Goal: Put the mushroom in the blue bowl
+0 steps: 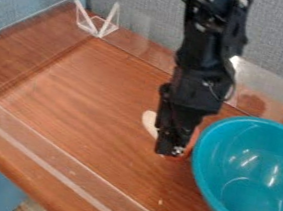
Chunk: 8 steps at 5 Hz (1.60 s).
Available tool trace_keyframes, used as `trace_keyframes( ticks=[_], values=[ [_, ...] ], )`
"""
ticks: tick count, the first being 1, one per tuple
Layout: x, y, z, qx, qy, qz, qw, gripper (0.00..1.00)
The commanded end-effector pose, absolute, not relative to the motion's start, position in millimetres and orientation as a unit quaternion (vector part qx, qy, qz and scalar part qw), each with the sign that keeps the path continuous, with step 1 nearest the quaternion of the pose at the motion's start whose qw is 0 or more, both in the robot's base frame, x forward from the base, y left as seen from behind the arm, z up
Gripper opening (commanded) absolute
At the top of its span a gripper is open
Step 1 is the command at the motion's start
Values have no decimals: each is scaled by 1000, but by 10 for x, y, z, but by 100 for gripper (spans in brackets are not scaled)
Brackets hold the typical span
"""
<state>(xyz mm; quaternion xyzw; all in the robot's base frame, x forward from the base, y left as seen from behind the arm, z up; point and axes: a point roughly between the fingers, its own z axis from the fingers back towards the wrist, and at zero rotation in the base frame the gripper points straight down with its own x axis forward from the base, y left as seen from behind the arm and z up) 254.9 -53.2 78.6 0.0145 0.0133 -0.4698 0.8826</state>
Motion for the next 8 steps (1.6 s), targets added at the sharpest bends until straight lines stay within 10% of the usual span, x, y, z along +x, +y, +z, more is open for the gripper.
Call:
trace_keyframes(
  ticks=[1, 8],
  values=[
    [2652, -614, 890, 25, -12, -478, 878, 0],
    [2534, -592, 795, 30, -5, -455, 890, 0]
  ],
)
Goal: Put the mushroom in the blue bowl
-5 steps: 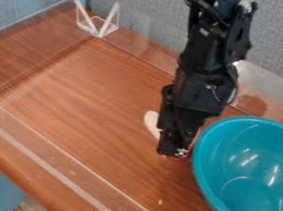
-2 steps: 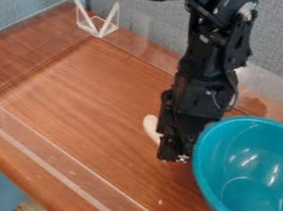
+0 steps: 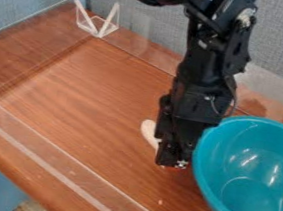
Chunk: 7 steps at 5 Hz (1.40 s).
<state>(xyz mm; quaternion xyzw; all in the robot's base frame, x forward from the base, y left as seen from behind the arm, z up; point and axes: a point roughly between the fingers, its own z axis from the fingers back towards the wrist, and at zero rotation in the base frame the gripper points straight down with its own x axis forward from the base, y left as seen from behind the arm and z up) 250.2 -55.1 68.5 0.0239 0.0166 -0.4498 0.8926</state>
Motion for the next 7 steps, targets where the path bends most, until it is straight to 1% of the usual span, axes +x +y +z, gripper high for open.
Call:
trace_keyframes(
  ticks=[1, 7],
  values=[
    [2516, -591, 802, 29, -5, -451, 892, 0],
    [2404, -346, 890, 35, 2, -411, 911, 0]
  ],
)
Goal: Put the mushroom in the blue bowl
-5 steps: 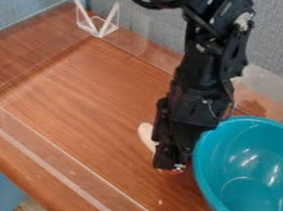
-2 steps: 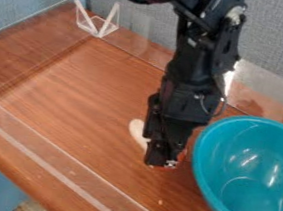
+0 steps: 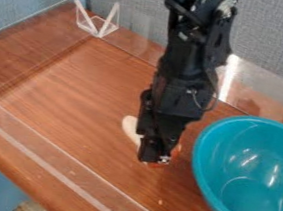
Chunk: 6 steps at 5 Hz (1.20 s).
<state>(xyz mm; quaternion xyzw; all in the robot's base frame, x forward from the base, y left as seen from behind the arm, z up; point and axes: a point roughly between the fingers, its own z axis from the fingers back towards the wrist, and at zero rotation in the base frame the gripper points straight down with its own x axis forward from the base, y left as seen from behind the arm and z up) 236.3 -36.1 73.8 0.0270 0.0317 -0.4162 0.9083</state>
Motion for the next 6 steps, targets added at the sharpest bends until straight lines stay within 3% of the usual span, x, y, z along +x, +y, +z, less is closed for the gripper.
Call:
trace_keyframes(
  ticks=[1, 2, 6],
  values=[
    [2393, -305, 912, 37, 1, -406, 913, 0],
    [2380, -256, 955, 38, -4, -397, 917, 100],
    [2393, -291, 564, 22, 0, -394, 919, 100]
  ],
)
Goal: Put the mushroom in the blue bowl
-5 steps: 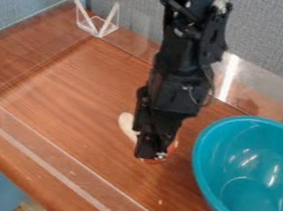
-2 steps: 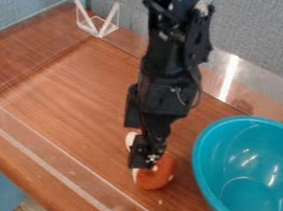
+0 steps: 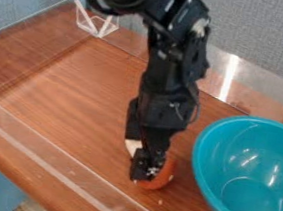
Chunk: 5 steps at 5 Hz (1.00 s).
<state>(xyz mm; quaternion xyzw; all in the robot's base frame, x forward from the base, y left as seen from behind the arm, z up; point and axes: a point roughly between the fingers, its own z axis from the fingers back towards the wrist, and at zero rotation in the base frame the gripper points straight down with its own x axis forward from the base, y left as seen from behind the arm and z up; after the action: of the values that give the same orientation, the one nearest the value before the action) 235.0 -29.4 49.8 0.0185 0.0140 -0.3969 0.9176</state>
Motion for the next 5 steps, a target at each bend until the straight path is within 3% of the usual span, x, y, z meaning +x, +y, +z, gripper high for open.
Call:
trace_keyframes(
  ticks=[1, 2, 3, 5],
  values=[
    [2408, -298, 477, 18, 2, -393, 919, 100],
    [2413, -299, 418, 17, 6, -391, 920, 100],
    [2414, -295, 368, 17, 10, -388, 921, 0],
    [2415, -254, 442, 25, 13, -359, 933, 0]
  ],
)
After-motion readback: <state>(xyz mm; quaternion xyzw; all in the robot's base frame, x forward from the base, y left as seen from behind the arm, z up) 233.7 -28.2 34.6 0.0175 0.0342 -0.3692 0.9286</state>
